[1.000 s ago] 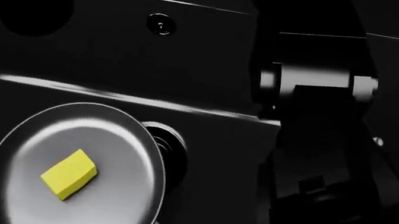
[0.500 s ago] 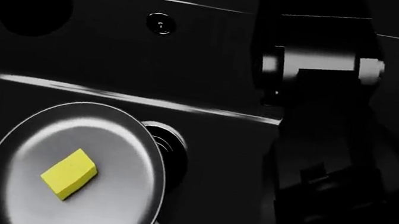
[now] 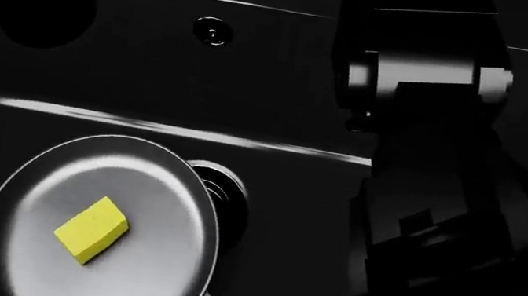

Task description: Pick the pan and sponge and place them into the sink. Then turn on the water.

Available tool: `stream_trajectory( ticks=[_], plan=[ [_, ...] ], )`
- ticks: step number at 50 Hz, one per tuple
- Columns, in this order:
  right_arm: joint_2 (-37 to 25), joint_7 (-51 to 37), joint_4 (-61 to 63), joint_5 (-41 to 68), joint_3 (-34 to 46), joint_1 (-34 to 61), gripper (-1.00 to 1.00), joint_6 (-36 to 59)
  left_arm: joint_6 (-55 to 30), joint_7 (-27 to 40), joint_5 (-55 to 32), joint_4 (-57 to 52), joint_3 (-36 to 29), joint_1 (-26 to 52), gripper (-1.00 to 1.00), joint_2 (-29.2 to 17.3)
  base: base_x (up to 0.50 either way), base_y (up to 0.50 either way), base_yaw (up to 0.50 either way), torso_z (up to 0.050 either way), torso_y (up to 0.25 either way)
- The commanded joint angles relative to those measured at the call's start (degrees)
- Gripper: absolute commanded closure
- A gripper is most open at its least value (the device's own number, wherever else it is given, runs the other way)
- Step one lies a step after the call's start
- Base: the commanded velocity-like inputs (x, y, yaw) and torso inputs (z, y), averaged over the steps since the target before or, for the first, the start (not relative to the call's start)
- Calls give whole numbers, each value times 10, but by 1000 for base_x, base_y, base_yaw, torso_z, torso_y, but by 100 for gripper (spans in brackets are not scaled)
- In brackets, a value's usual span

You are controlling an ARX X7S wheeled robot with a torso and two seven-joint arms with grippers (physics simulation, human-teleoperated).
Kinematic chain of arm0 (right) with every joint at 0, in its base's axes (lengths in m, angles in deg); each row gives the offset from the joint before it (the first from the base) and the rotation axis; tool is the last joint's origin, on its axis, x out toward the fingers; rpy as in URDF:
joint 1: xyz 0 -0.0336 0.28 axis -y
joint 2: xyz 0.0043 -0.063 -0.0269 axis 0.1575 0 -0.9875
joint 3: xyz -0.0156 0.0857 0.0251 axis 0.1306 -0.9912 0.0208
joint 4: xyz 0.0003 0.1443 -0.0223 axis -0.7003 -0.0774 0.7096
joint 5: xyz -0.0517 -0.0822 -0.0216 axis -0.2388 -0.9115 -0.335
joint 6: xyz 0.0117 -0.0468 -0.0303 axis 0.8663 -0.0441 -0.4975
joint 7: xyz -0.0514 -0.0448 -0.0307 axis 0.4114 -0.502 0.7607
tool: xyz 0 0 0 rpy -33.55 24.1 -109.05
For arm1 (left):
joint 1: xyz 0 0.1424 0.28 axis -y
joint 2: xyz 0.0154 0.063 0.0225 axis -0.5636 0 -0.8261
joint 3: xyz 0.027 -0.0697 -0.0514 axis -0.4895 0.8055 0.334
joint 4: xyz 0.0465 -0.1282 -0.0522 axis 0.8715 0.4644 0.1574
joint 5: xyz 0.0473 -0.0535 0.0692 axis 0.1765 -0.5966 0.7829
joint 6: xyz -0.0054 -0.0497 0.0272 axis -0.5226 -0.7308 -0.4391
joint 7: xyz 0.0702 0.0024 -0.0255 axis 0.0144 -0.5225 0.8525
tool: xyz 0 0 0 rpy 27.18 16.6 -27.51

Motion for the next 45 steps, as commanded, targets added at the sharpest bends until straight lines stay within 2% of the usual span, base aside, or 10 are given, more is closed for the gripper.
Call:
stream_trajectory(
  ticks=[1, 12, 21, 26, 45],
  plan=[
    [0, 1, 0, -9, -9, -1, -100, 0, 1, -4, -3, 1, 3, -1, -100, -5, 0, 0, 0, 0, 0],
    [0, -4, 0, 36, 37, 8, -100, -3, 3, -3, 2, 2, -4, -2, -100, -6, 0, 0, 0, 0, -97],
    [0, 3, 0, -2, -1, 3, -100, -2, 3, 0, -2, 5, 4, 0, -100, -7, 0, 0, 0, 0, -43],
    [0, -1, 0, 6, 9, 7, -100, -3, 6, -2, 1, 9, 0, 0, -100, -5, 0, 0, 0, 0, 0],
    [-11, -6, 0, -121, -127, -2, -100, 8, 12, -2, 4, 12, -6, -1, -100, -1, 0, 0, 0, 0, 0]
  ],
)
